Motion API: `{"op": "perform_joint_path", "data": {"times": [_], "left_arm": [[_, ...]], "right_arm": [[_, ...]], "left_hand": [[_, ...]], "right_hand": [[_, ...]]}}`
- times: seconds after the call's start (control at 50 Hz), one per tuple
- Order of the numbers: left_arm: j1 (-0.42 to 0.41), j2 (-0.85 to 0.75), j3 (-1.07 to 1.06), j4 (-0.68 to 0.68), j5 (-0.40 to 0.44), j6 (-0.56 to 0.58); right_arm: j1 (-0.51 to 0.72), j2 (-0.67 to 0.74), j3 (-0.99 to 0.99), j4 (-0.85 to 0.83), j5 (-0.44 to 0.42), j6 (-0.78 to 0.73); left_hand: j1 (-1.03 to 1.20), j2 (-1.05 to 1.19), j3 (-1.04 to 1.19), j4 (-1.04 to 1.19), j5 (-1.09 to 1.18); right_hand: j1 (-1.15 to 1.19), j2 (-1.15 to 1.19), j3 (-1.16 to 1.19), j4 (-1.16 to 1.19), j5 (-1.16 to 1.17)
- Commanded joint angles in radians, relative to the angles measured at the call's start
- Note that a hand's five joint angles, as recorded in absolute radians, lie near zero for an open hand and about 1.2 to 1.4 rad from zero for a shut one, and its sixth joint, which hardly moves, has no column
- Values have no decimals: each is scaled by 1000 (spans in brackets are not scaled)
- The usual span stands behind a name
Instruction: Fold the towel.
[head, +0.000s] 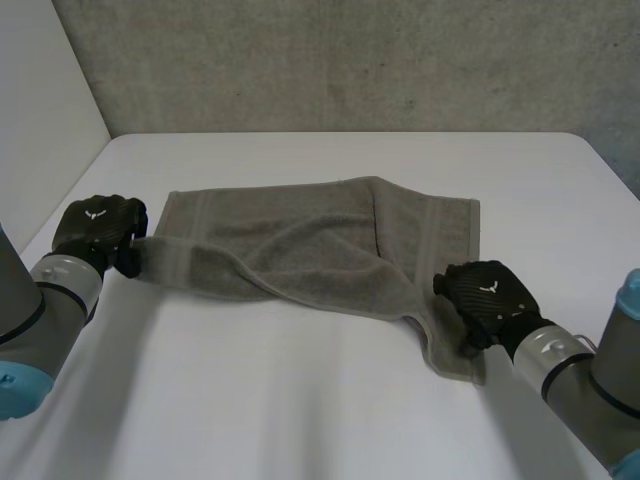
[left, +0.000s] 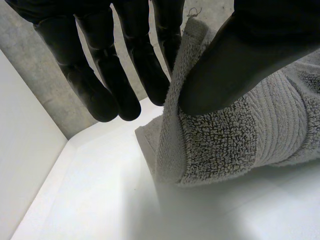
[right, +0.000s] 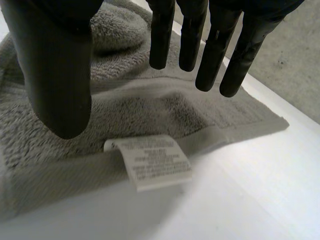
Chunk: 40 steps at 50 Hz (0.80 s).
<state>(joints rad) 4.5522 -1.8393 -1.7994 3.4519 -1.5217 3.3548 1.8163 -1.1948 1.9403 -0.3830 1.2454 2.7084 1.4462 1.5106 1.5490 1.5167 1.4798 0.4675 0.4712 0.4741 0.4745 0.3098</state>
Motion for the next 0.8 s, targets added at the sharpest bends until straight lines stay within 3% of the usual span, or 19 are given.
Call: {"op": "perform_joint_path", "data": {"times": [0.02, 0.16, 0.32, 0.5, 0.58, 0.64, 0.8], "left_arm": [[1, 0, 0, 0, 0, 0], [2, 0, 0, 0, 0, 0], [1, 0, 0, 0, 0, 0], [2, 0, 2, 1, 0, 0], [2, 0, 2, 1, 0, 0], [2, 0, 2, 1, 0, 0], [2, 0, 2, 1, 0, 0]], "right_arm": [[40, 29, -40, 6, 57, 4], [31, -2, -7, 50, 55, 2], [0, -120, 62, 144, 31, 30], [12, -117, 60, 139, 25, 278], [75, -101, 13, 110, 39, 408], [95, -89, -6, 96, 42, 433], [146, 24, -107, 50, 160, 455]], "left_hand": [[-50, -114, -153, -120, -258], [-50, -114, -153, -120, -258], [-50, -114, -153, -120, -258], [-50, -114, -153, -120, -258], [-50, -114, -153, -120, -258], [-50, -114, -153, -120, -258], [-50, -114, -153, -120, -258]], "right_hand": [[26, 22, 19, 19, 9], [5, 1, -2, -2, -12], [-230, -234, -236, -237, -247], [-293, -297, -300, -300, -310], [-293, -297, -300, -300, -310], [-293, -297, -300, -300, -310], [-277, -280, -283, -284, -294]]}}
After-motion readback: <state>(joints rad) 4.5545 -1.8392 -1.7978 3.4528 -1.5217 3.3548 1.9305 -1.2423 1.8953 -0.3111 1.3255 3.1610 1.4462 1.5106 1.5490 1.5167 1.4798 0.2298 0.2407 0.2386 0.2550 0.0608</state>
